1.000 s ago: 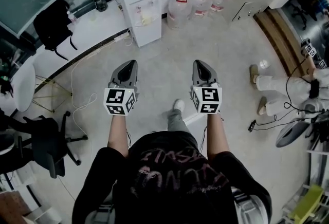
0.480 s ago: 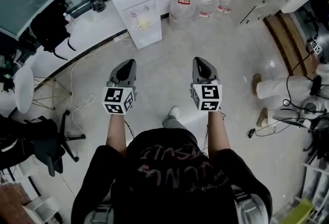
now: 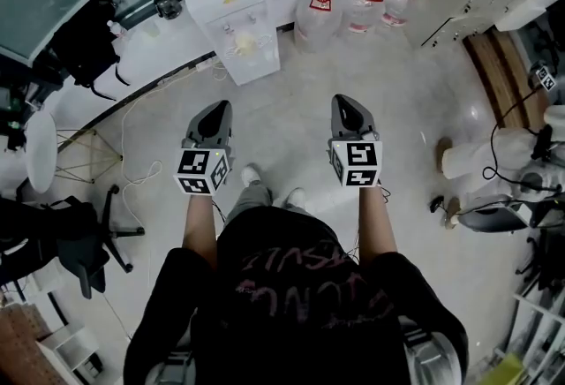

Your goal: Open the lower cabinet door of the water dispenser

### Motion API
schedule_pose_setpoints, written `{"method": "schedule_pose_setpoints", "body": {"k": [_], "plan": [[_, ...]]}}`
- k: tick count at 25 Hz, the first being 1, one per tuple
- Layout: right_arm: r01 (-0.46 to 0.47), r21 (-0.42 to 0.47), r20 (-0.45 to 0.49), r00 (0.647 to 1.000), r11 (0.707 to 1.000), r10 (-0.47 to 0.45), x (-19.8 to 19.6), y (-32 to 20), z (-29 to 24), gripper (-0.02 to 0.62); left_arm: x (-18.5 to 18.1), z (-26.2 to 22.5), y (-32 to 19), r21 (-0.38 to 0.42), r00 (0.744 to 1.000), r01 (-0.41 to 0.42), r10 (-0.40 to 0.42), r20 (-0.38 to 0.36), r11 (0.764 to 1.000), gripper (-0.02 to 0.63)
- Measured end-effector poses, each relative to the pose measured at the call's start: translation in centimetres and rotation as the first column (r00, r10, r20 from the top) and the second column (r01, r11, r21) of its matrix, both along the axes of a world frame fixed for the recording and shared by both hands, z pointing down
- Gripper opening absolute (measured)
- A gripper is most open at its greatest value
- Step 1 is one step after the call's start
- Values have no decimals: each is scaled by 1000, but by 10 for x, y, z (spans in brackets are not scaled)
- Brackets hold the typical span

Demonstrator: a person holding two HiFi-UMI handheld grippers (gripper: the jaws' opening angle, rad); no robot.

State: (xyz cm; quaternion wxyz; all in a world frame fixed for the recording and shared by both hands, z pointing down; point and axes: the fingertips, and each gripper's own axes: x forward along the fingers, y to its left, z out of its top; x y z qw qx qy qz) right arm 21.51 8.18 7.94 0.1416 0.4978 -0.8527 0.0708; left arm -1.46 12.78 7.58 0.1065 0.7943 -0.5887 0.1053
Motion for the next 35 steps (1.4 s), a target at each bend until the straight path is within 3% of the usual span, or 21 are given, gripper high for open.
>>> {"method": "schedule_pose_setpoints", "body": {"k": [9, 26, 35], "plan": [[14, -17, -21, 1000, 1000, -14, -31, -63, 16, 14, -30, 21, -65, -17, 1000, 12, -12, -22, 1000, 12], [2, -81, -97, 995, 997, -10, -150, -218, 61, 14, -141, 94, -212, -137, 996, -48, 38, -76, 989, 12], [16, -136, -126, 991, 991, -33, -155, -252, 109, 14, -142, 145, -246, -201, 995, -66, 49, -89, 977, 12]]}}
